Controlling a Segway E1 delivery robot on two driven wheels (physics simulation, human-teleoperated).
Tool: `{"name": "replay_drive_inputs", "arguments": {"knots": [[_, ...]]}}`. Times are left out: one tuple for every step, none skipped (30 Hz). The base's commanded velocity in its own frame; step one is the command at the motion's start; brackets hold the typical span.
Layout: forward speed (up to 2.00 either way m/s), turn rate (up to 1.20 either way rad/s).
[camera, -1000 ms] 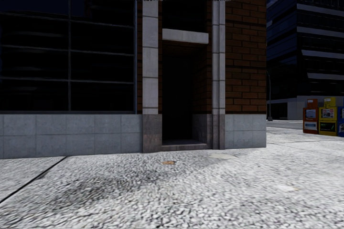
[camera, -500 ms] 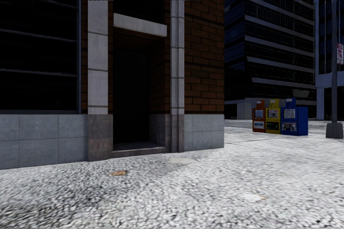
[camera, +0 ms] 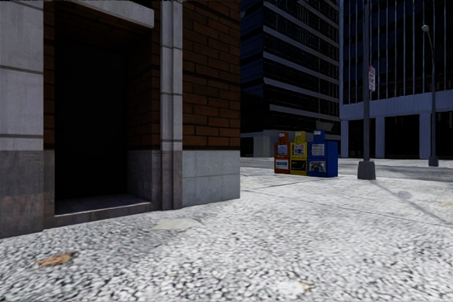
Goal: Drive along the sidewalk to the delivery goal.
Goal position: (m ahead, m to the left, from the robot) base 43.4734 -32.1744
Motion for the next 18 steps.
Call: {"name": "replay_drive_inputs", "arguments": {"knots": [[0.98,-0.61],[0.98,-0.61],[0.98,-0.61],[0.98,-0.61],[0.98,-0.61],[0.98,-0.61],[0.98,-0.61],[0.98,-0.61],[0.98,-0.61],[0.98,-0.61],[0.98,-0.61],[0.98,-0.61],[0.98,-0.61],[0.98,-0.61],[0.98,-0.61],[0.98,-0.61],[0.98,-0.61],[0.98,-0.61]]}}
